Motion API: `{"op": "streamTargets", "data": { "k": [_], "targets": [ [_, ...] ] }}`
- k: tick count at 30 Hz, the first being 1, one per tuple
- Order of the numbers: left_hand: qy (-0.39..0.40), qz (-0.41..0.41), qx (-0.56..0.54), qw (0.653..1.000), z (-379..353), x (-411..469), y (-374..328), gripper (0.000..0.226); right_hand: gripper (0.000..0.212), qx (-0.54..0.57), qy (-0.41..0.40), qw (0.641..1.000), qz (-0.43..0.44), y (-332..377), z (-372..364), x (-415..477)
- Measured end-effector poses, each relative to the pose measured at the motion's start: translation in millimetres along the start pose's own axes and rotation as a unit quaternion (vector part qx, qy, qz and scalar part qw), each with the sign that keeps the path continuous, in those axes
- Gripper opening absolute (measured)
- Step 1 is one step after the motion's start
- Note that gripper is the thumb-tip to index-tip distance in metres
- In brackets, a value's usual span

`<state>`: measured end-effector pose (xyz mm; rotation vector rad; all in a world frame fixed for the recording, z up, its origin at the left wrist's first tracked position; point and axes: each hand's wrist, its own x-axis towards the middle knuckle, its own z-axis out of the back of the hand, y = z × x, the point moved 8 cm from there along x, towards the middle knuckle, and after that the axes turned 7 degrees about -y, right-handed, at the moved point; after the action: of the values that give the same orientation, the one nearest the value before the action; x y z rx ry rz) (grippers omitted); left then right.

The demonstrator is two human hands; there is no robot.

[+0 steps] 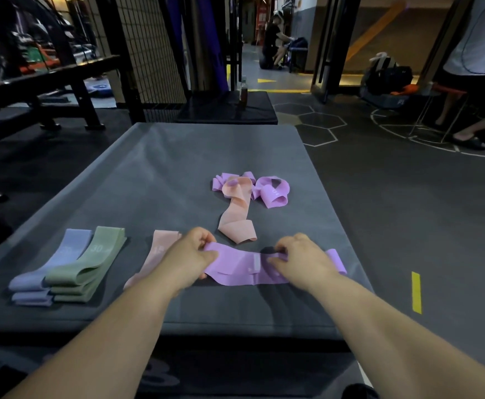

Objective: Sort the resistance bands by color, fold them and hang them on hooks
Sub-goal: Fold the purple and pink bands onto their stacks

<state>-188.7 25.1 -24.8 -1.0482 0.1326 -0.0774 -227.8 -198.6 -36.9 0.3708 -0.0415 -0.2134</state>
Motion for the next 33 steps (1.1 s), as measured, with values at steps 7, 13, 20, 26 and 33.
{"op": "streamTargets", "data": {
  "k": [7,13,20,26,33],
  "targets": [
    [0.004,-0.034,0.072,0.997,4,-1,-3,0.016,0.019,0.111,-0.002,0.994,-0.011,-3,11,9],
    [0.005,-0.054,0.128,0.990,0,-1,-10,0.009,0.028,0.423,0.023,0.902,-0.080,-21,25,7],
    [0.062,-0.062,0.081,0.993,-18,-3,-14,0.010,0.028,0.571,-0.008,0.805,-0.162,-44,34,3],
    [0.110,-0.073,0.145,0.981,-35,-8,-7,0.011,0.030,0.606,-0.046,0.773,-0.180,-58,47,2],
    [0.087,-0.136,0.299,0.940,-38,-8,-11,0.031,0.029,0.637,-0.086,0.742,-0.191,-74,55,3]
  ]
}}
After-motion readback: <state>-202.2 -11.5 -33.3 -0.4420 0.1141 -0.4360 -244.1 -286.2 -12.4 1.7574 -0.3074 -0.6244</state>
